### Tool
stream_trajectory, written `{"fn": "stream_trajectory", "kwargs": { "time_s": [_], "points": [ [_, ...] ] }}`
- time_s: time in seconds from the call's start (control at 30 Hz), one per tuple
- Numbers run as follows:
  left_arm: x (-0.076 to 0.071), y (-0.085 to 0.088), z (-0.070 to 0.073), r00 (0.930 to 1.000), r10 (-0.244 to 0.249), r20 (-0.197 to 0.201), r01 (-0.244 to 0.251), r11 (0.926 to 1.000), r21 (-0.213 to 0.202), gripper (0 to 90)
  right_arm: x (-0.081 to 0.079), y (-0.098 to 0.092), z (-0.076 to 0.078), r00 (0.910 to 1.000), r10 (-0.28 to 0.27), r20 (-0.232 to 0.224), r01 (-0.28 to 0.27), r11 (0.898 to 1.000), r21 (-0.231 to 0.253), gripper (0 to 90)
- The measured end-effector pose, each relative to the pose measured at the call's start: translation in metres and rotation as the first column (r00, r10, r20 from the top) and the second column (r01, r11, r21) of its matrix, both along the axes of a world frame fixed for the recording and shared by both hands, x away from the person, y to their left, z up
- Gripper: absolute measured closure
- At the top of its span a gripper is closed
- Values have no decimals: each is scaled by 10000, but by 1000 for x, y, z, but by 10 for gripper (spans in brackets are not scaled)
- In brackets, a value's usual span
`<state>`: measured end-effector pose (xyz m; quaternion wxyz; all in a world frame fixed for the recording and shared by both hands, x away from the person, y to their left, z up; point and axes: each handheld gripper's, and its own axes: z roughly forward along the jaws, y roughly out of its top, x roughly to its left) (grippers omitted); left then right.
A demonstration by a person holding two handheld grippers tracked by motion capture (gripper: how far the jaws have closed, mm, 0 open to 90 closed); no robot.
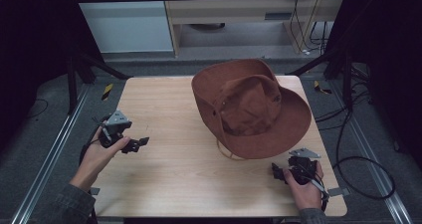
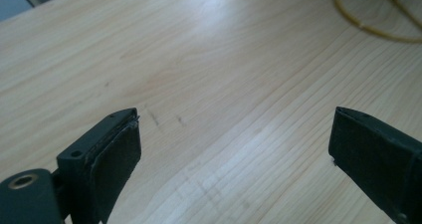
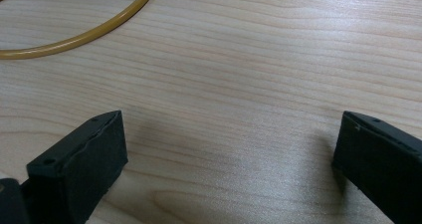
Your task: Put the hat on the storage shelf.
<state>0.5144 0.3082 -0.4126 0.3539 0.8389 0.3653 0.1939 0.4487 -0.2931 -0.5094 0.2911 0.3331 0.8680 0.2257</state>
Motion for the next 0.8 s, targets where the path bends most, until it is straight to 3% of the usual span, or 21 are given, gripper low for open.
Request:
{"fn": "stream_trajectory", "kwargs": {
  "time_s": [0.1, 0.47, 0.7, 0.8],
  "points": [
    [0, 3, -13, 9997, 47, -222, -39, 9993, 368, 58, 0, 0, 0, 10000, 14, 3, -14, 10000, 2, 5],
    [-1, 15, -55, 9953, 387, -882, -345, 9983, 477, 55, 0, 0, 0, 10000, 36, -14, -36, 10000, 2, 5],
    [0, 17, -70, 9931, 585, -1017, -525, 9967, 613, 52, 0, 0, 0, 10000, 39, -13, -39, 10000, 6, 5],
    [1, 17, -76, 9921, 695, -1044, -652, 9969, 438, 53, 0, 0, 0, 10000, 41, -12, -41, 10000, 3, 5]
  ]
}}
